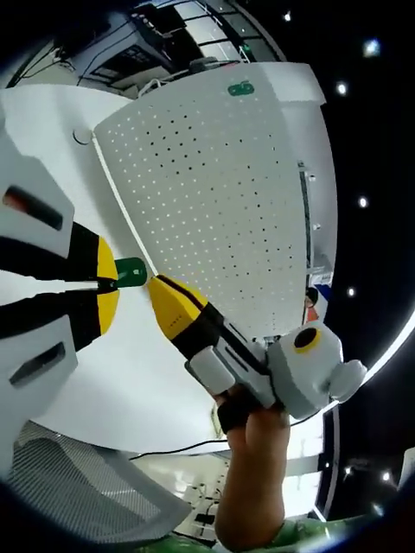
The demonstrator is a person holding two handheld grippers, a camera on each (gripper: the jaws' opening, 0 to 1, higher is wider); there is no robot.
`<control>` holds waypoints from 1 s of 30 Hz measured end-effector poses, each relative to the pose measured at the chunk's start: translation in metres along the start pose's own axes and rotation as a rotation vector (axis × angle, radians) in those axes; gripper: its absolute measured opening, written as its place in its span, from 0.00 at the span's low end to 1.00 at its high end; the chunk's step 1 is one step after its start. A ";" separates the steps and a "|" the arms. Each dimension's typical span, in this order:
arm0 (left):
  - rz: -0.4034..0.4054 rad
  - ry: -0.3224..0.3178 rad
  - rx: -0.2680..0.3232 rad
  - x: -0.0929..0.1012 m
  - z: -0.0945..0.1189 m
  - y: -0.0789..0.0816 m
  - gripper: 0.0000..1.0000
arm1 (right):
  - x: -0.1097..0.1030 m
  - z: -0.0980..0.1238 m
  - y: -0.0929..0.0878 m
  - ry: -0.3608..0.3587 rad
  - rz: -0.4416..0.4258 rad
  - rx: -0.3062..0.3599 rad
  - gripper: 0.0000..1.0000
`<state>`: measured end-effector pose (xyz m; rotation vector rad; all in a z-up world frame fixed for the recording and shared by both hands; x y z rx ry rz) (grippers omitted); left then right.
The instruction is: Insert the hook assembly into the mounting plate slot until the hook locks in place.
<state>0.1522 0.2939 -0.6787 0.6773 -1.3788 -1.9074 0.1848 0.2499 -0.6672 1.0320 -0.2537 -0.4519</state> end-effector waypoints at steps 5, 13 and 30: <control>0.032 -0.001 0.015 0.001 0.000 0.002 0.02 | -0.003 -0.003 -0.001 0.007 0.007 -0.005 0.05; 0.035 -0.003 0.022 0.004 0.002 0.005 0.02 | -0.004 -0.005 -0.001 0.010 0.022 -0.005 0.01; 0.016 0.065 0.048 -0.001 0.002 0.006 0.15 | -0.005 0.000 0.007 0.014 -0.038 0.013 0.00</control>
Point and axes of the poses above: the point that each gripper's makers call its tool centre point, and the gripper's own axes: z roughly backward along the fingers, x roughly to its right, y roughly out of its top, the point moved 2 cm from there along z, roughly backward along the fingers, and after that the axes turned 5 degrees about z, right-handed, at the moved point
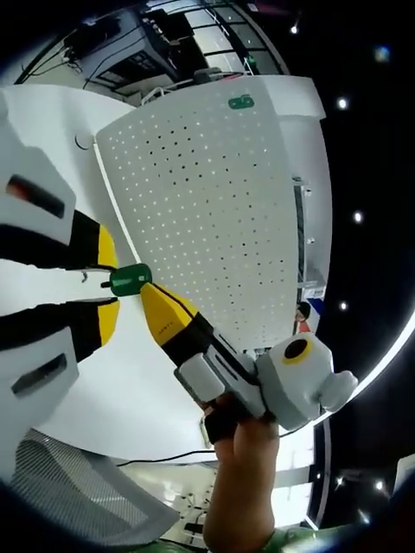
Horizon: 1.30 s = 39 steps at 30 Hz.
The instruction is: Insert the hook assembly into the mounting plate slot until the hook locks in place.
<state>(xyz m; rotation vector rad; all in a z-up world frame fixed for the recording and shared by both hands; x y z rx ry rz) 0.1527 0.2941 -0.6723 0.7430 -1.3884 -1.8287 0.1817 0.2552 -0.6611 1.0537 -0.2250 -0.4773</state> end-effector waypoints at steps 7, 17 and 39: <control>-0.013 0.041 0.057 -0.004 0.000 0.012 0.10 | -0.007 -0.002 0.006 0.027 -0.031 0.020 0.00; 0.013 0.051 0.089 -0.007 -0.003 0.017 0.05 | -0.009 0.002 0.015 0.049 -0.082 0.058 0.00; 0.044 0.065 0.098 -0.011 -0.004 0.016 0.04 | -0.009 0.002 0.021 0.060 -0.112 0.082 0.00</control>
Point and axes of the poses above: the point that each gripper's makers call its tool centre point, and the gripper's own axes: z roughly backward along the fingers, x roughly to its right, y roughly out of its top, the point moved 2 cm from there along z, roughly backward along the fingers, and after that the axes turned 5 degrees about z, right-handed, at the moved point
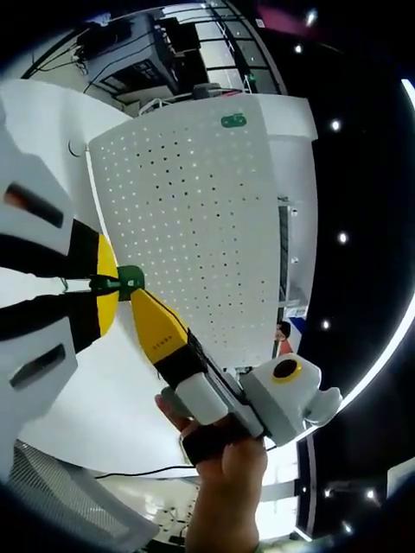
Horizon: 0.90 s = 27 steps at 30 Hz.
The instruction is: Insert the hook assembly into the mounting plate slot until the hook locks in place.
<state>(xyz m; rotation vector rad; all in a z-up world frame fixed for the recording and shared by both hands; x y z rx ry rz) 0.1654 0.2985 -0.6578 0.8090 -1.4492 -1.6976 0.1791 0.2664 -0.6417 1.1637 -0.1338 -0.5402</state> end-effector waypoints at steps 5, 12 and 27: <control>-0.004 0.010 0.008 -0.001 0.000 0.002 0.04 | -0.001 0.001 0.001 0.000 -0.003 0.003 0.00; -0.010 0.020 0.011 -0.002 0.001 0.004 0.07 | 0.000 0.001 0.001 -0.003 -0.004 0.000 0.00; -0.021 0.016 0.019 0.001 0.003 0.006 0.04 | -0.001 0.003 0.002 -0.006 -0.013 0.002 0.00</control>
Point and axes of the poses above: the point that each gripper's makers call its tool centre point, and the gripper's own axes: z roughly backward along the fingers, x roughly to its right, y roughly out of its top, the point moved 2 cm from there along z, roughly backward along the fingers, and after that the axes turned 5 degrees about z, right-handed, at the moved point
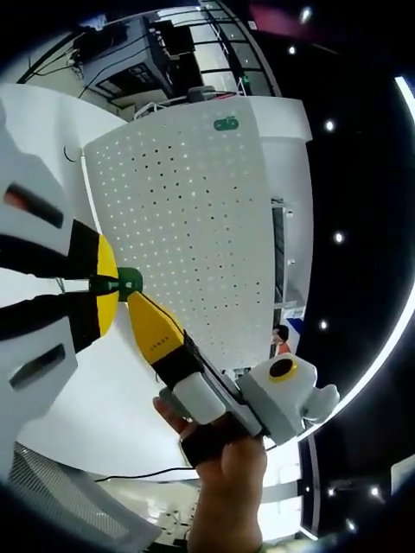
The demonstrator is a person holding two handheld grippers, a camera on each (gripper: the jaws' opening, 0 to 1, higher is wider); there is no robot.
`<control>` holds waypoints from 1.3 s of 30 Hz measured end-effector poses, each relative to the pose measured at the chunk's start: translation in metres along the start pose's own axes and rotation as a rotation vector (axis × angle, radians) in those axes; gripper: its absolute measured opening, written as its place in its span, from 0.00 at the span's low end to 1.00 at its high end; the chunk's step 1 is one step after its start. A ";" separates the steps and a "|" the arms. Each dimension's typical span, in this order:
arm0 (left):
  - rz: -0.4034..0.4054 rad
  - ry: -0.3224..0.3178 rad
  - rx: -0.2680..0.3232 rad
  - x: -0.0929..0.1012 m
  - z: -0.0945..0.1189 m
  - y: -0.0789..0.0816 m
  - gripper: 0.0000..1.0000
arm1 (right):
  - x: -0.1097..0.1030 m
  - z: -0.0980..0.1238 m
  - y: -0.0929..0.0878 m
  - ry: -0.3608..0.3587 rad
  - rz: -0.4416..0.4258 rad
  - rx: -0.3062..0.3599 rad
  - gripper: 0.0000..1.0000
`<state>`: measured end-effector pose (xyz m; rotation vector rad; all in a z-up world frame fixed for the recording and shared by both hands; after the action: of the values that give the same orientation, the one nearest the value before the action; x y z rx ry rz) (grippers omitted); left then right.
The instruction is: Insert the hook assembly into the mounting plate slot until the hook locks in place.
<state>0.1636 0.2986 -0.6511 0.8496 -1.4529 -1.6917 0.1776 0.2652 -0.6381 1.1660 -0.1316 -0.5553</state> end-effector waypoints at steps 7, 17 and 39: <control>0.008 0.003 0.005 0.001 0.001 0.002 0.03 | -0.002 0.001 0.003 -0.002 0.025 0.014 0.00; 0.024 0.011 0.005 0.000 0.002 0.003 0.03 | -0.004 0.003 0.006 -0.011 0.071 0.034 0.14; 0.058 0.025 0.007 -0.008 -0.002 0.010 0.03 | 0.003 0.022 0.009 -0.047 0.146 0.096 0.80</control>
<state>0.1703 0.3037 -0.6411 0.8219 -1.4534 -1.6292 0.1749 0.2478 -0.6214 1.2261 -0.2841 -0.4515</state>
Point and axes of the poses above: the point that each gripper's makers call its tool centre point, and the gripper's own axes: z roughly backward along the fingers, x roughly to its right, y roughly out of its top, the point moved 2 cm from there along z, roughly backward along the fingers, and after that the axes turned 5 degrees about z, right-handed, at the moved point
